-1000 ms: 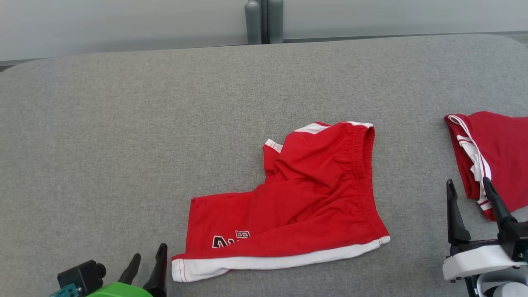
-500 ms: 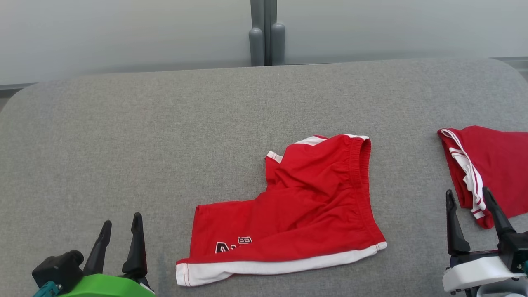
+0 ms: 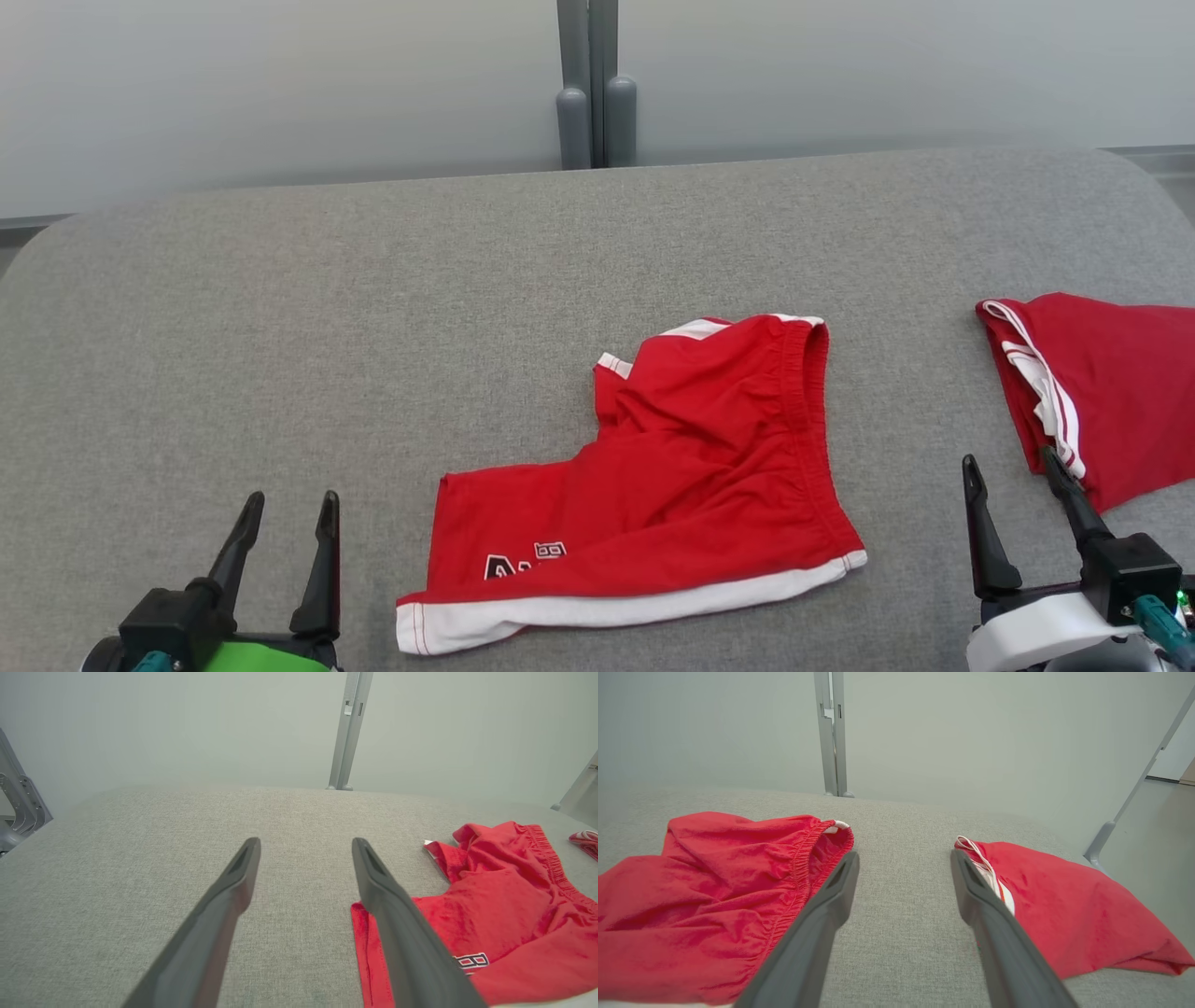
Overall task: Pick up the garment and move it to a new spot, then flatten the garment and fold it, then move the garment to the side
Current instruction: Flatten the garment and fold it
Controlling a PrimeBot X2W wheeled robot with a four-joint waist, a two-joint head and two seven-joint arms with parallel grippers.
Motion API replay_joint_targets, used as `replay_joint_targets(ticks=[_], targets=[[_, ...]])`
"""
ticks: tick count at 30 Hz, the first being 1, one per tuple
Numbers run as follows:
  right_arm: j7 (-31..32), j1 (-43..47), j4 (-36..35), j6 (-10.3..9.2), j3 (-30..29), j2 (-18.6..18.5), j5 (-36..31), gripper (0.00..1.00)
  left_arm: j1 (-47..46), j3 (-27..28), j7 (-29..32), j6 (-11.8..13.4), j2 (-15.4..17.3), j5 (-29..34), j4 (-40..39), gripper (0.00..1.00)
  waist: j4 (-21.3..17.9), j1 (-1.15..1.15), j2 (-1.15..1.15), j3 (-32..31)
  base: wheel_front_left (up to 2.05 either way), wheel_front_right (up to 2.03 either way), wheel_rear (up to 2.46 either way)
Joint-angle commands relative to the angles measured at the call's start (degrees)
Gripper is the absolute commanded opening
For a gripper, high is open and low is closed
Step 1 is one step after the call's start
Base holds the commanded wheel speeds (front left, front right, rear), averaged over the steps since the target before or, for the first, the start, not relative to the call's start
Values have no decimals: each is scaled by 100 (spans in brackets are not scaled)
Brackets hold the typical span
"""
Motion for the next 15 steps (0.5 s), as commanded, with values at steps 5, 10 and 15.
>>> replay_joint_targets(ticks=[5, 10, 15], targets=[[-16, -97, 222, -9, 19, 23, 10, 100, 60, 410, -15, -540, -289, 597, 439, 100, 34, 0, 0, -30, 0, 0, 0], [-16, -66, 365, -9, 22, 36, -21, 100, 84, 632, -14, -695, -423, 851, 666, 100, 49, 0, 0, -98, 0, 0, 0], [-16, -9, 412, -9, 23, 40, -27, 100, 117, 774, -15, -752, -533, 1008, 670, 100, 72, 0, 0, -163, 0, 0, 0]])
